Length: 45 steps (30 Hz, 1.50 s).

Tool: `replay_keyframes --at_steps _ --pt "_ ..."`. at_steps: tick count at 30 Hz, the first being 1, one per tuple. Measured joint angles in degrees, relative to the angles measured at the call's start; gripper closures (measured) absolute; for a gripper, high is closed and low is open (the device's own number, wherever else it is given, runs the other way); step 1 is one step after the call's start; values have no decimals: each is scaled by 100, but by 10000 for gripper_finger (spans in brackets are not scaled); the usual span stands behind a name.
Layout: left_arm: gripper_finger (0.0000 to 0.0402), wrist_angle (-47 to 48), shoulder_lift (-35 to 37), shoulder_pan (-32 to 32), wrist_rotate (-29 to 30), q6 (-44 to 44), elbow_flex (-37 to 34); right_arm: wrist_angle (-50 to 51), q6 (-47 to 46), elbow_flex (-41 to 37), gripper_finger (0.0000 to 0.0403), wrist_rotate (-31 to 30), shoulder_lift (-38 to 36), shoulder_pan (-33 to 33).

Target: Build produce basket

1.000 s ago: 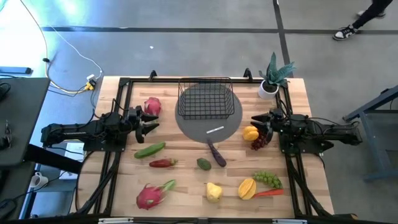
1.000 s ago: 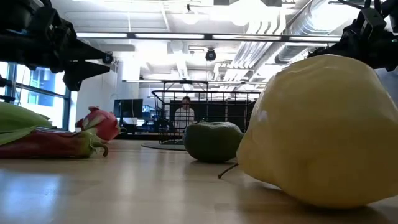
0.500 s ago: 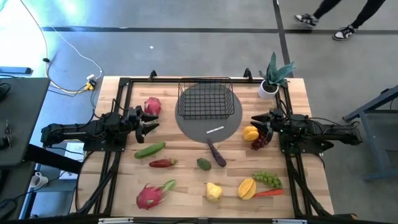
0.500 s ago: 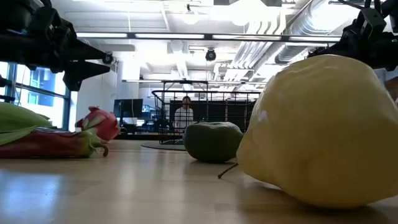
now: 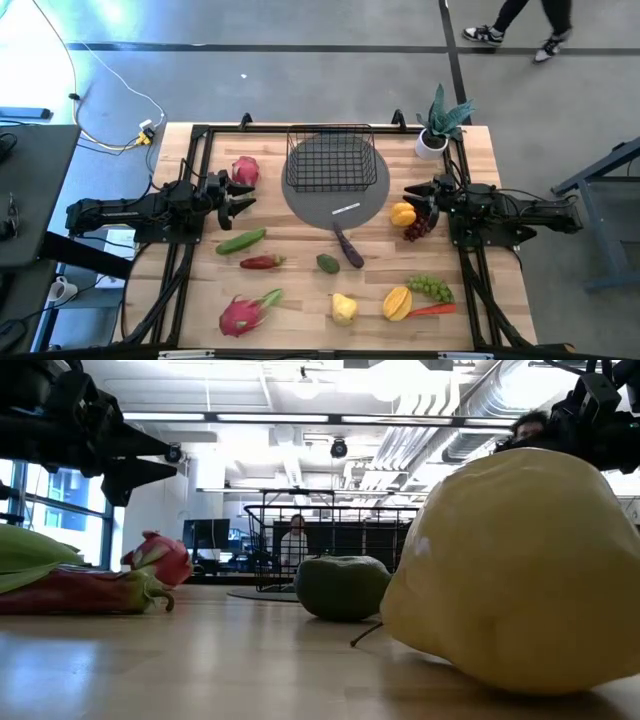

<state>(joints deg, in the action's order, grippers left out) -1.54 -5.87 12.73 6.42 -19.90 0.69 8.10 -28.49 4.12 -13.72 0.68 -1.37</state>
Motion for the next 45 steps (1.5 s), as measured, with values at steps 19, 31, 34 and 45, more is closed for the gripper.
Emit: replay_keyframes --at_steps 19,31,34,45 --pt "202 1 -1 -1 -2 0 0 -13 -529 0 247 87 -1 2" --pt "202 0 0 -1 0 0 1 -2 -610 -1 218 94 0 2" --pt "202 0 0 -2 0 0 0 68 -612 4 183 118 39 2" --pt "202 0 0 0 -1 0 0 484 -800 384 71 34 671 1"
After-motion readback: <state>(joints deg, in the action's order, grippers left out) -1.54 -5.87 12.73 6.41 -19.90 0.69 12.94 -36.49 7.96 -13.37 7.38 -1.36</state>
